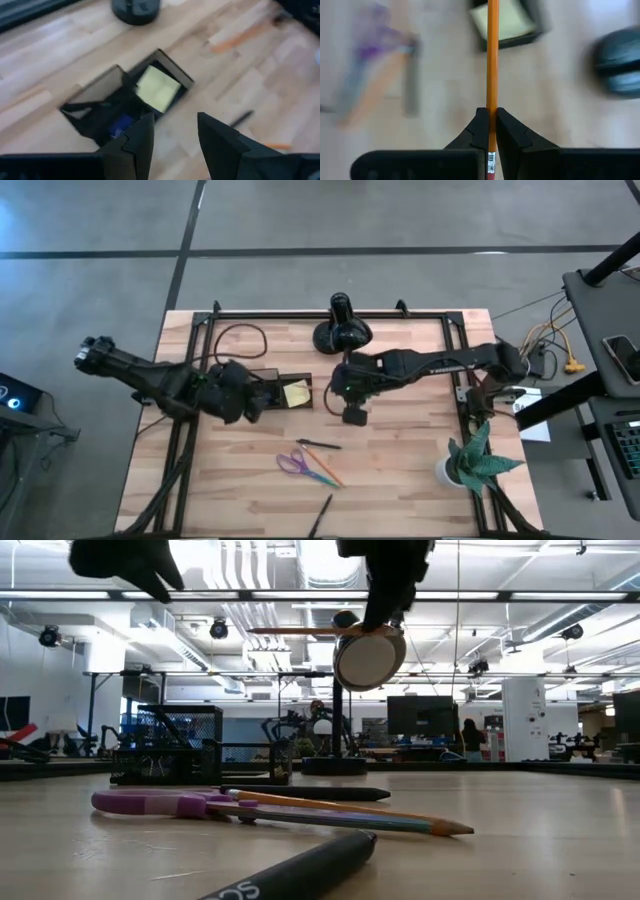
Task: Pick and place office supplies into organizer
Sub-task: Put the top yellow pencil into the black desk organizer
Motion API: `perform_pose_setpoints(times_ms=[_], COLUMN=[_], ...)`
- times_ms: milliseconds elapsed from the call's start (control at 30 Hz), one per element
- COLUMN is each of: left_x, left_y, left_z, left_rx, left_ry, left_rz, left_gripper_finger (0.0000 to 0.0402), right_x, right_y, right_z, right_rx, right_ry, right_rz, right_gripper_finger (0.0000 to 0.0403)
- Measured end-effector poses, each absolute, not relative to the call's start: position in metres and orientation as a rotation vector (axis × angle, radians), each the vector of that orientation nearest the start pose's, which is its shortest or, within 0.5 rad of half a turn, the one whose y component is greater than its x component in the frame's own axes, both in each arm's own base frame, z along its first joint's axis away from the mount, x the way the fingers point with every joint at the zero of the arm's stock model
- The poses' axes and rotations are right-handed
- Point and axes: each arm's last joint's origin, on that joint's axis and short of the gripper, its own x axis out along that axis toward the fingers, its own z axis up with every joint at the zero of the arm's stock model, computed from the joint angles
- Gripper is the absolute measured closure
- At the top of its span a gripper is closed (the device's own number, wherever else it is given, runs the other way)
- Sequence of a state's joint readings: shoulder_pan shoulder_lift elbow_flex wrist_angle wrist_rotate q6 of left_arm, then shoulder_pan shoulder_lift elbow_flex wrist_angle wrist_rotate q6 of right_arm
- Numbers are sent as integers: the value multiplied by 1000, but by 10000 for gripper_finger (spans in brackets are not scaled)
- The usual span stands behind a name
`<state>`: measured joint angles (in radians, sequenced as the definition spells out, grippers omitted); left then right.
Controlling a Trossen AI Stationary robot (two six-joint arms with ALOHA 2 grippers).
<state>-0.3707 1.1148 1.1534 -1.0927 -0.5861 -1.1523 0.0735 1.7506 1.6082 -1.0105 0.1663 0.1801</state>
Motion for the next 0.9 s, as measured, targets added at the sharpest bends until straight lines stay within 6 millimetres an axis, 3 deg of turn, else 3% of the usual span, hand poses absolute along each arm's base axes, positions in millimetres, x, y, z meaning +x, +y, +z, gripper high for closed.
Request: perform_pose_setpoints(times_ms=[333,633,900], left_x=[169,145,128], left_y=[-104,-157,-194], left_z=[319,302,282], left_rx=[-700,-760,-755], left_ry=[841,923,969], left_rz=[530,499,505], left_gripper_finger=[269,269,269], right_x=[389,441,482], right_y=[29,30,29], right_z=[296,293,263], right_rx=[-625,-943,-1221], right_ry=[1187,1196,1323], right_rz=[-254,-314,-278], right_gripper_finger=[392,392,392])
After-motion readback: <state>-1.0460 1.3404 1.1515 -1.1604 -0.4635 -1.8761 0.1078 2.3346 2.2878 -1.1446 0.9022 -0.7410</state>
